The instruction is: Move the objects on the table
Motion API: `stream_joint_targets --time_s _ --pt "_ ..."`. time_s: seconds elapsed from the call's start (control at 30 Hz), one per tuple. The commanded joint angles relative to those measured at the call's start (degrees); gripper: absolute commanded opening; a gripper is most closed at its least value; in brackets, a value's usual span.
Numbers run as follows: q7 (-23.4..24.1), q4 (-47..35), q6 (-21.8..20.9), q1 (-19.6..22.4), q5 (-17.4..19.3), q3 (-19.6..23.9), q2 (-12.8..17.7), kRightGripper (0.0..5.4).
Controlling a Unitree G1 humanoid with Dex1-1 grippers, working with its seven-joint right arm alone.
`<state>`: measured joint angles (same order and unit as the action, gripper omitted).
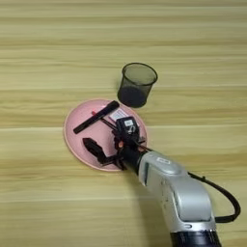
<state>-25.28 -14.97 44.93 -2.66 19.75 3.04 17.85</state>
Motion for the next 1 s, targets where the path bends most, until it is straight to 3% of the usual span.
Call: stream_joint_targets --time_s 0.03,0.5,1.0 --pt "2.36 -0.25 3.06 -2.42 -0.95 2.44 2.51 5.37" --pt "1.78 -6.92 5.84 -2.29 0.96 5.6 3.97 5.37" --pt "-0.79 -14.32 -0.57 0.61 1.85 7.17 5.39 5.37"
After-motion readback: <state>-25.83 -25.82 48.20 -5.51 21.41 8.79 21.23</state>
